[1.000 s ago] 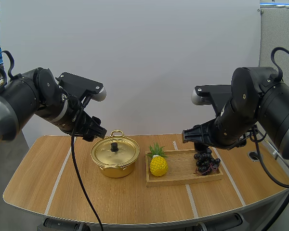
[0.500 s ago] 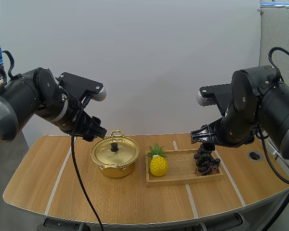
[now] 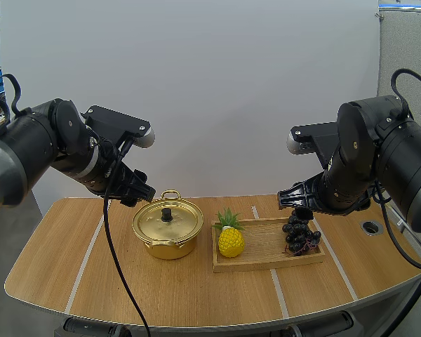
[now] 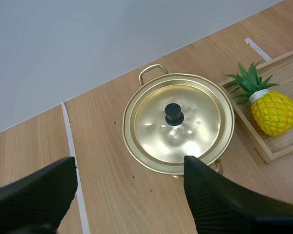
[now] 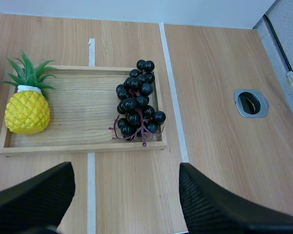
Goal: Open the pot, put the grape inside, and close it
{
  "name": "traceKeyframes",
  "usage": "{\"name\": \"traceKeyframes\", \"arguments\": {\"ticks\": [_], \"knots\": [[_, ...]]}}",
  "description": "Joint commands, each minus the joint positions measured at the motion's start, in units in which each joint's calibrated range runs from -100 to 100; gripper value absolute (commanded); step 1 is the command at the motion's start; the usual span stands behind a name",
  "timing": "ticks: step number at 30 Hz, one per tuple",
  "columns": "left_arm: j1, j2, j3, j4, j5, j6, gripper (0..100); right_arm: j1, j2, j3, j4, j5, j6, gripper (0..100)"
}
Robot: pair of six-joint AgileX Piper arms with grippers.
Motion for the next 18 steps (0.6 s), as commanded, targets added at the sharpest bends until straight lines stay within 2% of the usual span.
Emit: {"name": "traceKeyframes", "arguments": {"ticks": [1,18], "knots": [[0.12,0.13,-0.24,-0.56,-1.82,0.18,100,-0.28,0.02,-0.37,-0.52,0.64,0.09,100],[0.12,0.13,-0.24,0.4,-11.19,0.87,100,-0.28,0.02,-0.37,-0.4,0.64,0.09,100]]}}
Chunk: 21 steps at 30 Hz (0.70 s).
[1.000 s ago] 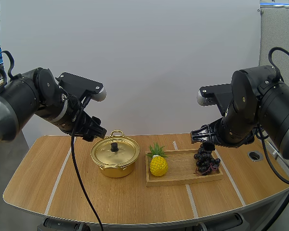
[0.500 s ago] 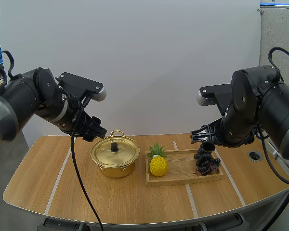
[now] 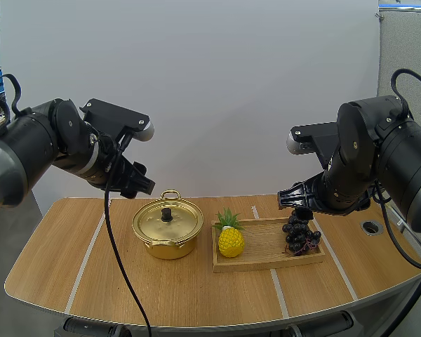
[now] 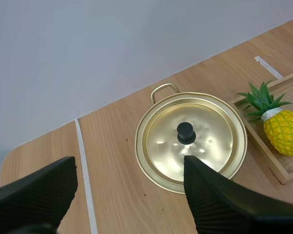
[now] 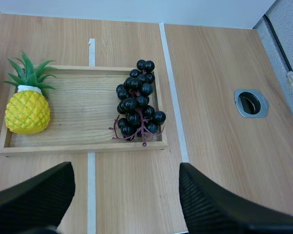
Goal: Open the pot, put the grape inside, and close it
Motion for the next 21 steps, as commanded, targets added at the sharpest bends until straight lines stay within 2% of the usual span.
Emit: {"name": "traceKeyframes", "arguments": {"ticks": [1,6,11,14,21], "knots": [[0.12,0.26,-0.24,0.05,-2.44,0.71,100,-0.28,0.02,-0.37,-0.4,0.48,0.09,100],[0.12,2.71,-0.24,-1.75,-7.82,6.32,100,-0.28,0.02,-0.37,-0.4,0.48,0.09,100],[-0.08,7.84,-0.24,-1.99,-14.58,8.17,100,-0.28,0.02,-0.37,-0.4,0.48,0.09,100],[-1.09,11.88,-1.45,-3.92,-13.0,12.12,100,-0.28,0.02,-0.37,-0.4,0.48,0.09,100],[-4.59,21.99,-10.93,-4.31,-7.59,12.25,100,-0.28,0.02,-0.37,-0.4,0.48,0.09,100]]}}
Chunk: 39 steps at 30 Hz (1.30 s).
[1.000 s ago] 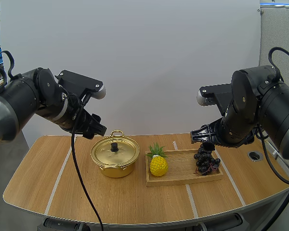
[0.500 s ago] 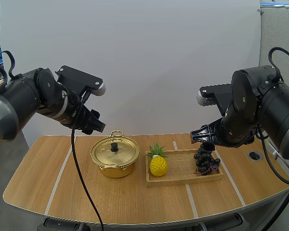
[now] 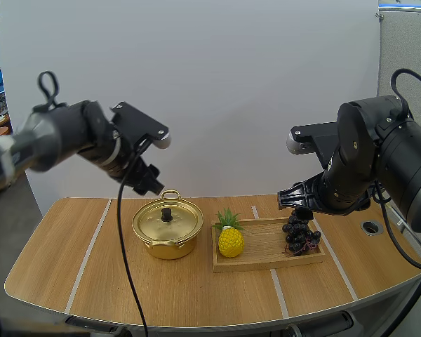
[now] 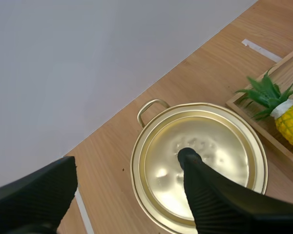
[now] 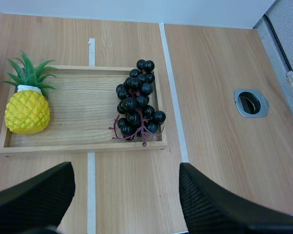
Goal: Open the pot, put the grape inside, and close it
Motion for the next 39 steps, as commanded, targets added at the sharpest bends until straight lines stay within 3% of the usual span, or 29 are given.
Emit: {"name": "traceKeyframes", "arguments": {"ticks": [1,3,11,28,34,39], "knots": [[-1.41,3.86,-5.26,-1.28,4.76,0.33,100,-0.28,0.02,-0.37,-0.4,0.48,0.09,100],[-1.97,7.46,-9.46,-1.28,10.25,0.33,100,-0.28,0.02,-0.37,-0.4,0.48,0.09,100],[-2.01,20.11,-20.9,-0.63,24.05,0.44,100,-0.28,0.02,-0.37,-0.4,0.48,0.09,100],[-2.01,31.92,-21.52,1.2,26.74,0.44,100,-0.28,0.02,-0.37,-0.4,0.48,0.09,100],[-3.15,33.91,-21.52,1.41,27.7,0.44,100,-0.28,0.02,-0.37,-0.4,0.48,0.09,100],[-3.29,34.62,-21.52,2.13,27.53,0.44,100,-0.28,0.02,-0.37,-0.4,0.48,0.09,100]]}}
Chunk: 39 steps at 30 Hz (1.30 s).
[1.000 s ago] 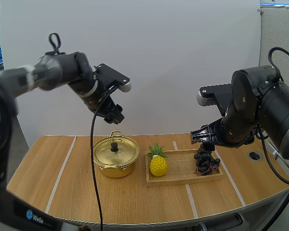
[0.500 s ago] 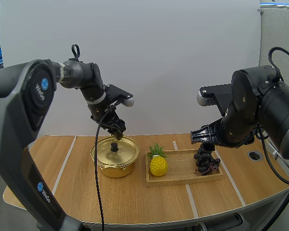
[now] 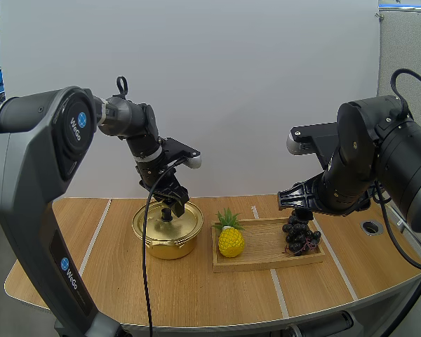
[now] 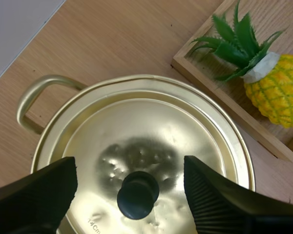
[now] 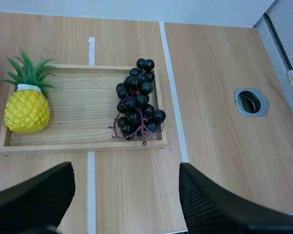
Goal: Open the pot, put the grape inside, and close it
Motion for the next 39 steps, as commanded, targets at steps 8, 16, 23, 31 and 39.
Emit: {"name": "traceKeyframes", "arguments": {"ticks": [8,16,23,31,39], "knots": [[-0.18,0.98,-0.5,1.6,1.01,-0.51,100,-0.28,0.02,-0.37,-0.4,0.16,0.09,100],[-0.18,3.23,-0.5,1.86,1.3,-1.24,100,-0.28,0.02,-0.37,-0.4,0.16,0.09,100],[-0.18,3.36,-0.5,1.86,3.18,-1.25,100,-0.28,0.02,-0.37,-0.4,0.16,0.09,100],[-0.18,3.36,-0.5,1.86,7.87,-1.25,19,-0.28,0.02,-0.37,-0.4,0.16,0.09,100],[-0.18,3.14,-0.5,1.86,7.89,-1.5,0,-0.28,0.02,-0.37,-0.4,0.16,0.09,100]]}}
